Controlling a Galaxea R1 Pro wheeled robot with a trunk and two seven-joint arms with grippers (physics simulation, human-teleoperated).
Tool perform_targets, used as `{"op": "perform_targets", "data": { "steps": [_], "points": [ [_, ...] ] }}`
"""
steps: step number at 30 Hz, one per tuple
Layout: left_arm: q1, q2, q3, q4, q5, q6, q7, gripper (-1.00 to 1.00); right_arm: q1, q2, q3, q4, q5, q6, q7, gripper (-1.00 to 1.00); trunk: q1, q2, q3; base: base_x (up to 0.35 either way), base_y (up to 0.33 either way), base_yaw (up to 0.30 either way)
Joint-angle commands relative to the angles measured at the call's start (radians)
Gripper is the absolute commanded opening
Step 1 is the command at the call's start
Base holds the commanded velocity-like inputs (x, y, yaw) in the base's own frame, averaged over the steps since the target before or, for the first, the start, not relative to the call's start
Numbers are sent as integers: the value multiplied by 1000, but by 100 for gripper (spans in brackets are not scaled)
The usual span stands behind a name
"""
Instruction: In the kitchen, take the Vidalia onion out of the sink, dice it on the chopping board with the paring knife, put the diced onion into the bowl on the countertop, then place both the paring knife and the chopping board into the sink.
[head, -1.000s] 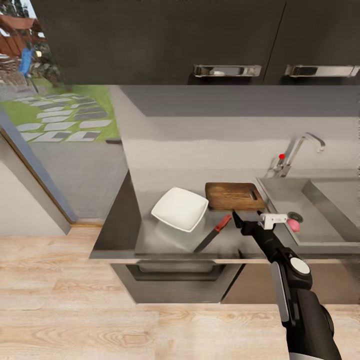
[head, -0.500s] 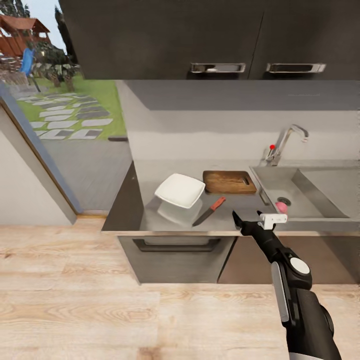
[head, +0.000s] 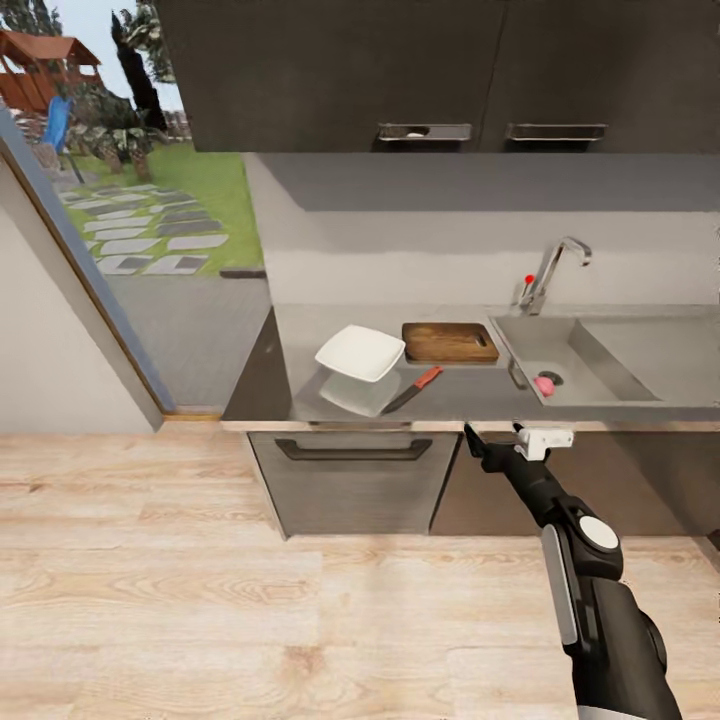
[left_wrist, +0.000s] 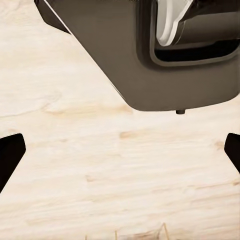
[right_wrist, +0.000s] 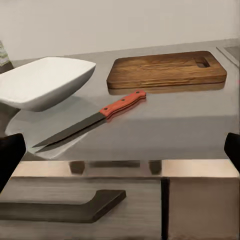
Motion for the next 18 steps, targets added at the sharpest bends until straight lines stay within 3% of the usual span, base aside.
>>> {"op": "perform_targets", "data": {
  "steps": [1, 6, 10, 12, 18],
  "points": [
    [0, 0, -4, -2, 10, -2, 0, 100, 4, 2, -3, 1, 5, 5, 8, 100, 0, -2, -1, -88, 0, 0],
    [-7, 6, -4, -34, 9, -10, 1, 100, 54, 5, -3, 20, 5, -53, 9, 100, 0, -2, -1, -22, 0, 0],
    [-20, 14, -4, -71, 9, -12, 2, 100, 108, 34, -3, 32, 5, -85, 9, 100, 0, -2, -1, -3, 0, 0],
    [-43, 21, -3, -79, 9, -11, 3, 100, 154, 47, -3, 57, 6, -113, 11, 100, 0, -2, -1, 0, 0, 0],
    [-93, 31, -2, -82, 9, -11, 3, 100, 241, 52, -4, 122, 8, -212, 26, 100, 0, -2, -1, 0, 0, 0]
  ]
}}
